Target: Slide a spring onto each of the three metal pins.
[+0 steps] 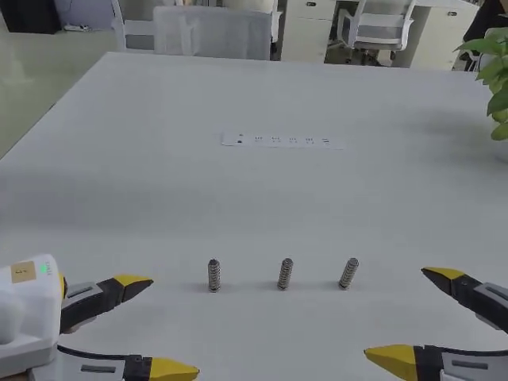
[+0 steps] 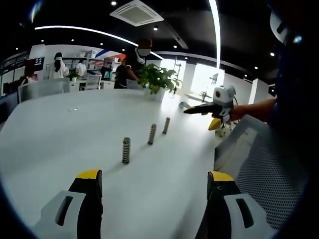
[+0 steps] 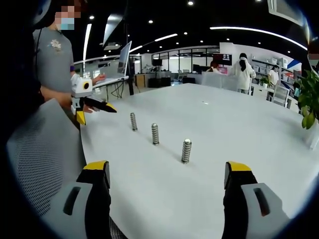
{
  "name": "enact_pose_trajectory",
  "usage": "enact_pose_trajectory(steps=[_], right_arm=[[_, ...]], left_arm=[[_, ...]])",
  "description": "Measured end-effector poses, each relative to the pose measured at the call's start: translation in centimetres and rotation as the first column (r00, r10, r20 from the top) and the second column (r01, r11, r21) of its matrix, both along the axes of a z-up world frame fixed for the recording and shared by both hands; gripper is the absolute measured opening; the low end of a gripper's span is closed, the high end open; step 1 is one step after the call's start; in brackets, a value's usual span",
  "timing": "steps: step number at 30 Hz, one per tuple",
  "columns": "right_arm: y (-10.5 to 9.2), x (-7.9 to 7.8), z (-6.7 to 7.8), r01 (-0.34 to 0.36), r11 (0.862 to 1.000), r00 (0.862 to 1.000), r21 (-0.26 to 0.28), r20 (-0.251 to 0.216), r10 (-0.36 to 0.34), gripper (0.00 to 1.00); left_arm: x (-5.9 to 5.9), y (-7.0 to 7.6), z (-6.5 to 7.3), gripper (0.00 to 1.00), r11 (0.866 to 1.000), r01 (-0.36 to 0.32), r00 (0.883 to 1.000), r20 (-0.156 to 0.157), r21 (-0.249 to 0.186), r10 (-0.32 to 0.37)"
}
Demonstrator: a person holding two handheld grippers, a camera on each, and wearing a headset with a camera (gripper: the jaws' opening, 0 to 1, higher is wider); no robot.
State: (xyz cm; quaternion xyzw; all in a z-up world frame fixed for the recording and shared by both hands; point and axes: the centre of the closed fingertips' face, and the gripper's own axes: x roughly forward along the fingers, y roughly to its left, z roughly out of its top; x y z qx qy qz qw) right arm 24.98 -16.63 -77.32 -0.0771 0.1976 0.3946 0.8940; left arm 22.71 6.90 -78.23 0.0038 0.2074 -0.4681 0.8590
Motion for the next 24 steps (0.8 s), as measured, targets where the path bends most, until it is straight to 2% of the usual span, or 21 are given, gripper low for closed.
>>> enact_pose_trajectory(steps=[24], right_arm=[[0.21,0.29,-0.18,-0.005,1.0,1.0,-0.001,-0.007,0.005,0.93]], left_arm=[[0.36,0.43,-0.35,0.84,1.0,-0.011,1.0,-0.01,0.008,0.011]])
